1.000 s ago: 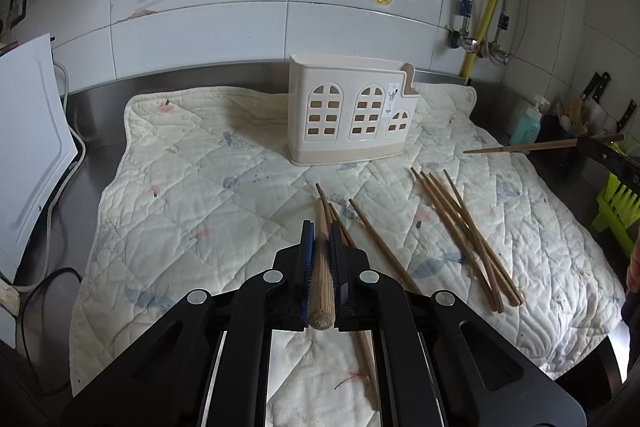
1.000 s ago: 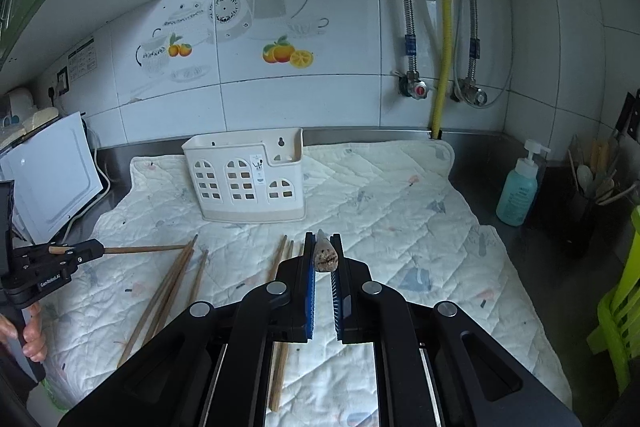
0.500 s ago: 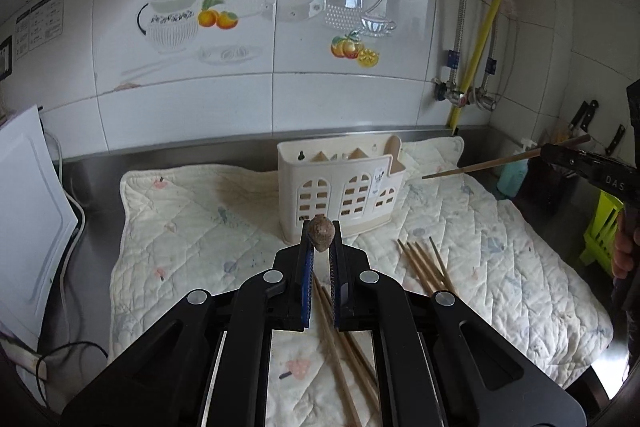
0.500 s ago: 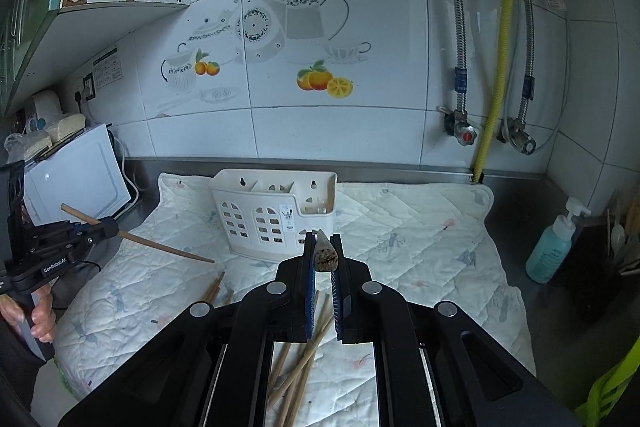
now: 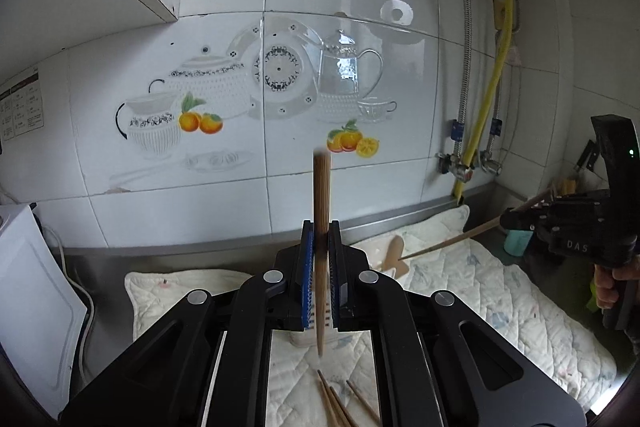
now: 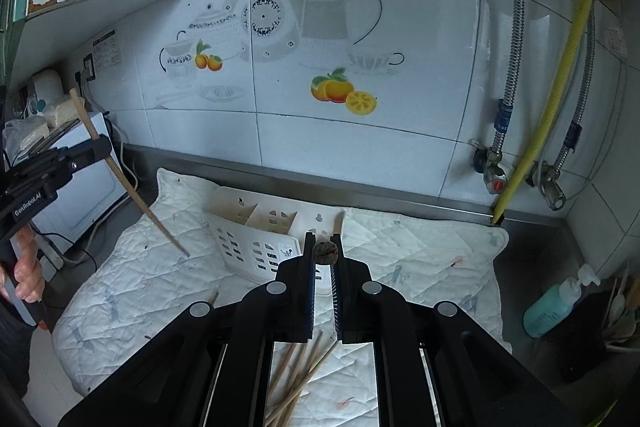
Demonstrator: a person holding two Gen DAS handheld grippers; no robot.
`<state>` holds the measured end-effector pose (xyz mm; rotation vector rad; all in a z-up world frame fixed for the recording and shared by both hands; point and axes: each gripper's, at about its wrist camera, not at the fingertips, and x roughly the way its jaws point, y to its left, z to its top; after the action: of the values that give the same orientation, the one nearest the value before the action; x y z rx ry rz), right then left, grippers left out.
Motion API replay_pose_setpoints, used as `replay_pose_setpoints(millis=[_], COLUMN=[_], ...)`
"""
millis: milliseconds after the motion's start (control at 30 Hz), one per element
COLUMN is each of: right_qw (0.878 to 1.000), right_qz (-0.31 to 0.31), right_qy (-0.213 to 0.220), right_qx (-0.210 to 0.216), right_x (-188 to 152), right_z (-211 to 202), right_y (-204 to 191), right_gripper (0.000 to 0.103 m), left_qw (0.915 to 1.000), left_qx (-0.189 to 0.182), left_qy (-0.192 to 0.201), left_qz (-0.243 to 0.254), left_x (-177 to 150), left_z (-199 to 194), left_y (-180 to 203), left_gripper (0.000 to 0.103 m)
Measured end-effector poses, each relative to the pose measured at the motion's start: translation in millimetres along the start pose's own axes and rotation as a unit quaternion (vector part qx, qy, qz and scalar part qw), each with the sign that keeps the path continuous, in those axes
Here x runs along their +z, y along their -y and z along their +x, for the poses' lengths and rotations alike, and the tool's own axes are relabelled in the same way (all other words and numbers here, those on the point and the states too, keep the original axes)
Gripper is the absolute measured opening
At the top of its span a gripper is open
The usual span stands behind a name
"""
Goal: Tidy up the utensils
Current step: 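Lift the chopstick with the right tool and carry it over the white holder, then open the right tool to drop the chopstick into the holder, then move the right tool back over the chopsticks on the mat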
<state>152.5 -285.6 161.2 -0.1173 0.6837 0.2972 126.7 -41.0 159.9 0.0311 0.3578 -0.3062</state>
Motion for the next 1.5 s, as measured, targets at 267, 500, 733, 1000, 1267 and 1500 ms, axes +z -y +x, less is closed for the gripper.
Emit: replay_pose_setpoints(millis=[267,500,733,1000,1267,1500], right_qw=[0.999,0.999,0.998,0.999,1.000,1.000], right_qz=[-0.021,-0.021,-0.021,-0.017,-0.006,0.012], right_qy=[-0.029,-0.048,-0.052,-0.050,-0.014,0.024], right_qx=[-0.006,-0.001,0.000,0.003,-0.003,-0.004], right_x=[12.8,14.4,16.8,16.0,11.4,-28.4], right_z=[36.0,56.4,69.3,73.1,44.5,-2.0], right_y=[-3.3,-1.6,-2.6,-4.1,-6.5,-13.8], right_gripper=[0.007,0.007,0.007,0.012,0.034,0.038], left_qw=[0.9997,0.9984,0.9955,0.9984,0.9992,0.9991], left_qx=[0.000,0.005,0.041,0.031,0.032,0.034], left_qy=[0.005,0.050,0.081,0.006,-0.008,-0.020], left_qz=[-0.023,-0.028,-0.029,-0.047,-0.023,-0.016], left_x=[26.3,54.0,72.9,42.5,28.2,1.0], left_z=[27.6,31.4,55.9,94.5,72.4,22.2], left_y=[-12.6,-16.4,-17.1,-27.3,-17.4,-10.3], left_gripper=[0.005,0.005,0.005,0.006,0.029,0.051])
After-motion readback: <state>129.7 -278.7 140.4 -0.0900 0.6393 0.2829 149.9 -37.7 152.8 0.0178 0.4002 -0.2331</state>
